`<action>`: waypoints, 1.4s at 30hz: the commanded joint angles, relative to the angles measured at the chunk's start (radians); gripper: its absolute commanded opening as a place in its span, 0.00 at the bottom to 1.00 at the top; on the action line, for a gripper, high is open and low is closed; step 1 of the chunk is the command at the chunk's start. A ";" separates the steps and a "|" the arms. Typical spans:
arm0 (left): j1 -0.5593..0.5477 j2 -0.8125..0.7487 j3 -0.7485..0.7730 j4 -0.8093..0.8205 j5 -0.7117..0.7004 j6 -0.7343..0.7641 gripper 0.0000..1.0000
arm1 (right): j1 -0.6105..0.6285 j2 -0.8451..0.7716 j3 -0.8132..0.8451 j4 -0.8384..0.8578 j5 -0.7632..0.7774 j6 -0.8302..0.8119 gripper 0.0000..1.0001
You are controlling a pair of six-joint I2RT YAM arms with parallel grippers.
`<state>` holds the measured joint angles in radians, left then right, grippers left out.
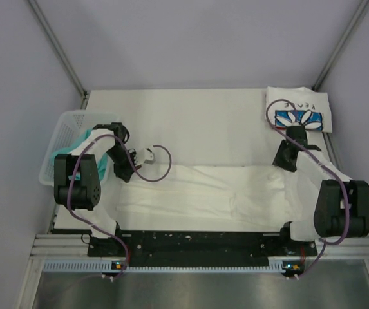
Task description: Fold and stack the t-shirts
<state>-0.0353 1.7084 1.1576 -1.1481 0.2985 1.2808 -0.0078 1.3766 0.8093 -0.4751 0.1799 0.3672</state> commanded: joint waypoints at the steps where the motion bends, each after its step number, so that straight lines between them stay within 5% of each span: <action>1: 0.006 -0.032 0.013 -0.033 0.010 -0.005 0.00 | -0.082 0.044 -0.007 0.110 -0.072 -0.014 0.28; 3: 0.005 -0.027 0.004 -0.025 0.001 -0.009 0.00 | -0.136 0.055 -0.010 0.110 -0.100 0.004 0.00; 24: 0.029 -0.012 -0.047 -0.030 -0.059 -0.011 0.00 | -0.299 0.148 0.060 0.124 -0.114 -0.034 0.00; 27: 0.029 -0.001 -0.015 -0.065 -0.019 -0.011 0.09 | -0.297 0.151 0.080 0.112 -0.158 -0.050 0.00; 35: 0.029 -0.046 0.103 -0.234 0.128 0.040 0.39 | -0.287 0.072 0.186 -0.057 -0.043 0.010 0.60; 38: 0.028 -0.052 0.132 -0.253 0.134 0.039 0.38 | -0.270 0.024 0.232 -0.112 -0.034 0.021 0.61; 42: -0.012 -0.018 0.172 -0.132 0.136 -0.104 0.23 | -0.138 -0.011 0.223 -0.126 0.030 0.036 0.38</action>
<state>-0.0170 1.6974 1.2732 -1.2961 0.3885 1.2705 -0.2543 1.4261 1.0027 -0.5640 0.1322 0.3752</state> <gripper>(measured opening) 0.312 0.483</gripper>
